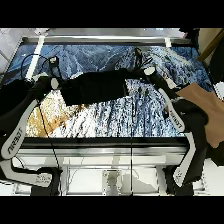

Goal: Fold the clothes and pants, and hang the long-sleeved shirts on hangers.

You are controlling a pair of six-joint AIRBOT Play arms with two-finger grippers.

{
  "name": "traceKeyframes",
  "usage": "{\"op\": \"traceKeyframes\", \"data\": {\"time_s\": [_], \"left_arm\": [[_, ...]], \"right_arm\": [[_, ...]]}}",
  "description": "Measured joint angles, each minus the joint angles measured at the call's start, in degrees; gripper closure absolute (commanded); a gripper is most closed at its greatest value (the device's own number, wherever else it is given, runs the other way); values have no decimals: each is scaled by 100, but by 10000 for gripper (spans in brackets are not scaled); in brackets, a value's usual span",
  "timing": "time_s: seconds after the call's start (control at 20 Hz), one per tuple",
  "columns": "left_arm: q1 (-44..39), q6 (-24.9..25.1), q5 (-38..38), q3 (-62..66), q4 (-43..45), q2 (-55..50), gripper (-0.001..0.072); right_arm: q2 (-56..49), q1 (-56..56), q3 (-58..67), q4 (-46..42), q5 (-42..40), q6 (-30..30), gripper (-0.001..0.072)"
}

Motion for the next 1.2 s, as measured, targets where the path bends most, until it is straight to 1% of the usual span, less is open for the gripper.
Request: {"op": "traceKeyframes", "data": {"time_s": [0.15,0.2,0.25,0.3,0.35,0.45,0.55,0.6,0.65,0.7,0.75,0.85,1.0,1.2], "left_arm": [[68,-166,341,50,17,-269,683],[90,-203,393,57,20,-323,658],[103,-243,452,66,20,-363,426],[114,-251,492,72,20,-385,109],[120,-262,518,76,17,-396,-11],[138,-286,522,81,0,-348,-10],[188,-286,507,83,-2,-166,-10],[221,-284,461,83,-2,-26,-10],[245,-280,448,83,-2,129,-6],[269,-260,437,83,-4,297,-4],[284,-254,428,85,-4,485,-4],[306,-238,413,85,-2,822,-4],[315,-216,389,85,-2,1189,-4],[310,-216,378,85,0,1410,-3]], "right_arm": [[-354,155,332,4,-341,98,698],[-428,205,431,7,-415,122,593],[-479,240,514,7,-492,142,370],[-518,267,595,7,-549,162,320],[-544,275,658,4,-581,214,319],[-575,236,796,-4,-553,323,319],[-588,68,999,-24,-243,385,315],[-595,-57,1110,-90,-2,411,200],[-597,-208,1226,-179,348,428,166],[-597,-350,1307,-289,713,448,155],[-599,-490,1362,-391,1091,476,121],[-605,-723,1394,-669,1829,590,13],[-667,-861,1366,-914,2487,826,14],[-861,-901,1353,-979,2815,1058,15]]}}
